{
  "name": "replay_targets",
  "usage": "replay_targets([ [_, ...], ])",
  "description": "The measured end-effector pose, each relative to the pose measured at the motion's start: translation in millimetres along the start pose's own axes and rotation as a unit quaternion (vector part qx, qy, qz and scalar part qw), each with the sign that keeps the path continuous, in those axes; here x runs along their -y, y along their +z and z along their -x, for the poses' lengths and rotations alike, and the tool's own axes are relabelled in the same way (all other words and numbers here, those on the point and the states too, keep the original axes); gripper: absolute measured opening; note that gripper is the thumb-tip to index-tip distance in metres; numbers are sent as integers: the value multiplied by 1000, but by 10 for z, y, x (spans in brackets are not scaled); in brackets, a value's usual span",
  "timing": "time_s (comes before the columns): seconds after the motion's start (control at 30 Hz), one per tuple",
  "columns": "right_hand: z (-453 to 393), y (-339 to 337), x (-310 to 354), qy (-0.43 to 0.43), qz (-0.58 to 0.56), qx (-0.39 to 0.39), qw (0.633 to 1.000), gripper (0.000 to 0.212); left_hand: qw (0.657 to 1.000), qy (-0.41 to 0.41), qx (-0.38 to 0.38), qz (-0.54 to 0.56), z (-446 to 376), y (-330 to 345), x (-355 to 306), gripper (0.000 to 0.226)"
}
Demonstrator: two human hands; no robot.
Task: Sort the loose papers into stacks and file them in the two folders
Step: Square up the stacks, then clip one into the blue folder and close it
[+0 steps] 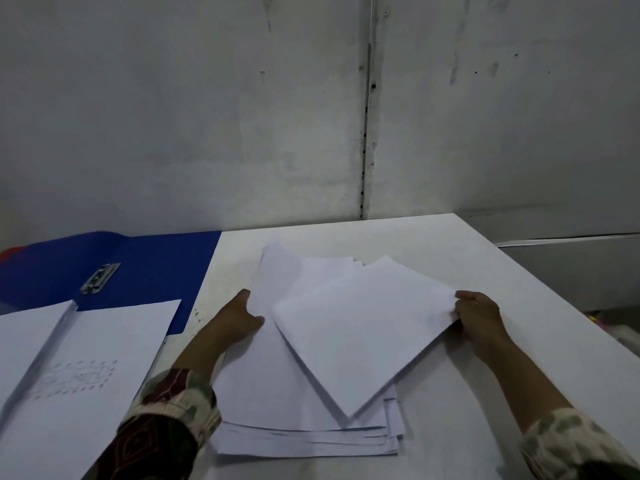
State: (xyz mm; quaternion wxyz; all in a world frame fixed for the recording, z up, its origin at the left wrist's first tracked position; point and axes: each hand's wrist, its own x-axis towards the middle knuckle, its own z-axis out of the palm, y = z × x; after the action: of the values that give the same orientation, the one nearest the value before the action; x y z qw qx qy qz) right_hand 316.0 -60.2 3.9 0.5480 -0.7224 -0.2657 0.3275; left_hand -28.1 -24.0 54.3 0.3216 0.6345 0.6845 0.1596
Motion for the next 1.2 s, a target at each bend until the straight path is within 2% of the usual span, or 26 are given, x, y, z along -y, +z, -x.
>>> replay_targets([
  [0.1,-10,95,58,-23,50,55,997,27,1000,-1,1,0,-10,9,-18,49],
  [0.17,-20,162,111,-33,87,65,994,25,1000,-10,4,12,-39,13,-9,49],
  [0.33,-100,259,223,-63,182,95,977,22,992,-65,35,104,-80,-5,79,62],
  [0.4,-121,311,244,-78,206,111,969,25,990,-69,33,117,-126,11,115,68],
  [0.47,-109,408,260,-100,220,129,962,37,993,-55,14,106,-152,36,111,72],
  [0.6,23,700,248,-135,189,138,963,69,993,-33,-28,108,-163,85,77,77],
  [0.67,127,828,240,-132,154,120,972,72,992,-35,-27,122,-166,107,65,81],
  [0.77,215,1012,180,-129,142,127,973,70,989,-37,-32,136,-188,117,101,73],
  [0.87,258,1131,130,-129,181,174,959,70,991,-27,-31,131,-183,158,121,68],
  [0.93,257,1182,123,-131,188,224,947,73,992,-5,-30,124,-154,186,93,50],
  [1.03,237,1175,136,-119,157,266,944,79,993,27,-39,107,-107,219,60,43],
  [1.2,246,953,148,-98,91,209,969,93,977,71,-68,191,-37,195,39,46],
])
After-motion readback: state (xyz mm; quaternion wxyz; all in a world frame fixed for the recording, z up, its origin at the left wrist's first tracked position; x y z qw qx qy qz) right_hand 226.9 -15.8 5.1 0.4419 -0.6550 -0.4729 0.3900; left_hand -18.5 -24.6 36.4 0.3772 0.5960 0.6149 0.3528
